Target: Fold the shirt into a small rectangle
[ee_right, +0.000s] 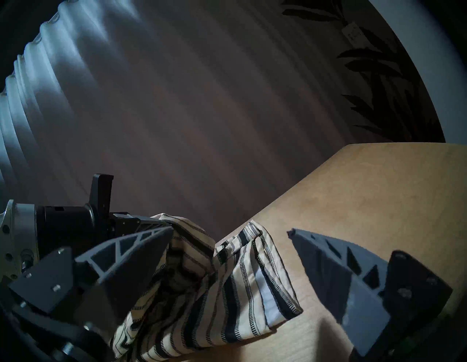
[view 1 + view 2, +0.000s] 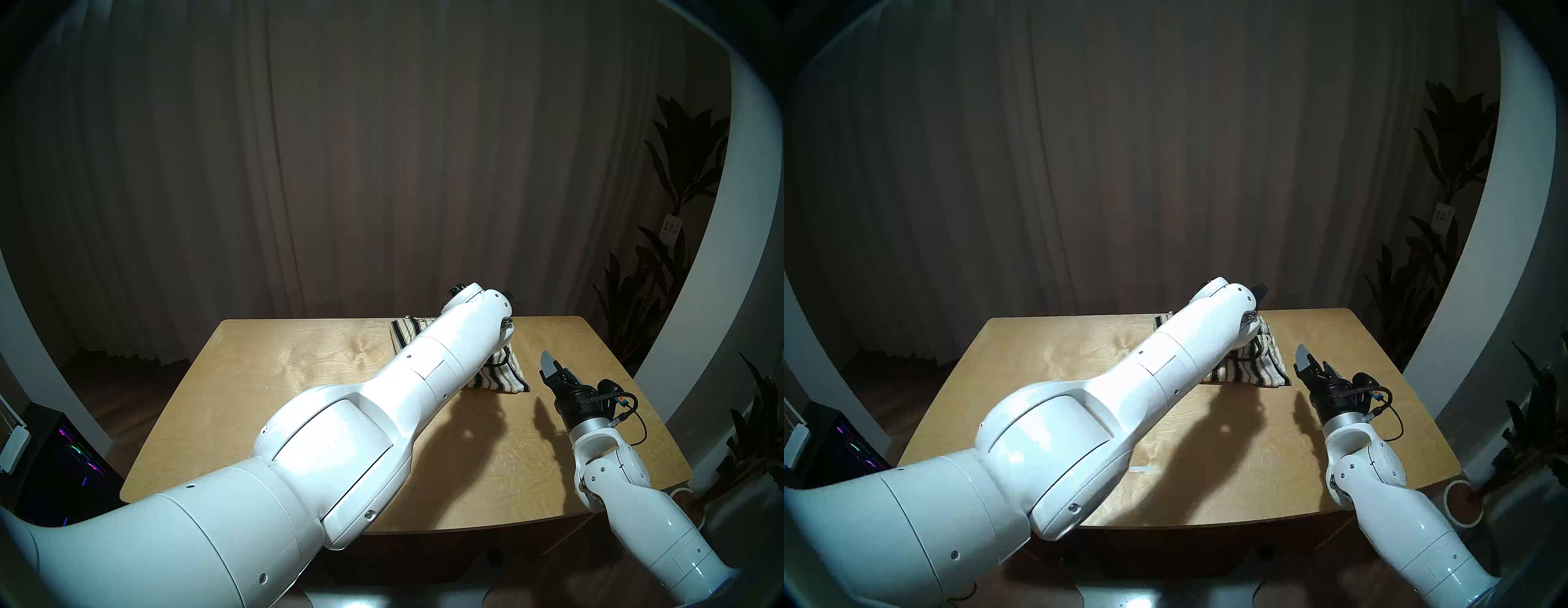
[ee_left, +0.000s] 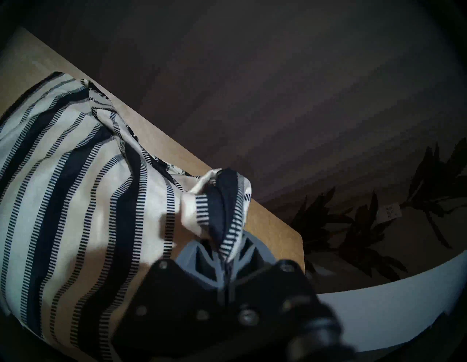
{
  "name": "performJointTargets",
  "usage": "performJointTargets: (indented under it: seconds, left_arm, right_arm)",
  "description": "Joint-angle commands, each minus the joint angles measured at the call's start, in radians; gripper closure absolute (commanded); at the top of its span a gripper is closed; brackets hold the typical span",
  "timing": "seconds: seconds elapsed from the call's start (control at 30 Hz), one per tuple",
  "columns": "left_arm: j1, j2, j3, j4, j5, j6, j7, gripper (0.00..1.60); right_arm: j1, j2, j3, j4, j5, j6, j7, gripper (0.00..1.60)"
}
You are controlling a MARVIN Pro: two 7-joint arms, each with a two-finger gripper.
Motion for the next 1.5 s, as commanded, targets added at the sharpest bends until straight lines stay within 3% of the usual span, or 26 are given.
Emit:
performJointTargets:
  seconds: [0.0,0.03,0.07,0.1,0.33,0.57,0.67,0.83,1.1,1.47]
  left_arm:
    - [-0.039,-0.035,0.054,0.002,-0.011,-0.002,-0.033,1.60]
    - [-0.038,-0.035,0.063,0.007,-0.016,-0.003,-0.037,0.94]
    - [-0.036,-0.035,0.073,0.013,-0.019,-0.002,-0.039,0.13]
    - [-0.033,-0.035,0.079,0.016,-0.022,-0.002,-0.041,0.00]
    - [-0.038,-0.035,0.122,0.037,-0.047,-0.001,-0.064,0.00]
    - [-0.102,-0.035,0.129,0.050,-0.069,0.011,-0.086,0.00]
    - [-0.134,-0.035,0.132,0.048,-0.054,0.004,-0.146,0.00]
    - [-0.136,0.083,0.190,-0.014,0.029,-0.062,-0.229,0.00]
    - [-0.163,0.163,0.172,0.056,0.122,-0.149,-0.193,0.00]
    - [-0.155,0.296,0.171,0.207,0.199,-0.203,-0.160,0.00]
  right_arm:
    - [-0.025,0.000,0.021,-0.039,0.003,-0.025,0.001,0.00]
    - [-0.029,0.000,0.022,-0.042,0.004,-0.027,0.001,0.00]
    - [-0.033,0.000,0.024,-0.045,0.006,-0.029,0.001,0.00]
    - [-0.035,-0.001,0.024,-0.046,0.006,-0.030,0.001,0.00]
    - [-0.060,0.002,0.032,-0.055,0.014,-0.038,-0.003,0.00]
    - [-0.087,0.008,0.044,-0.054,0.020,-0.045,-0.009,0.00]
    - [-0.099,0.010,0.050,-0.063,0.023,-0.048,-0.011,0.00]
    - [-0.085,0.009,0.036,-0.078,0.021,-0.037,-0.011,0.00]
    - [-0.030,0.011,0.019,-0.102,0.007,-0.030,-0.007,0.00]
    - [0.039,0.021,0.001,-0.121,-0.028,-0.024,-0.005,0.00]
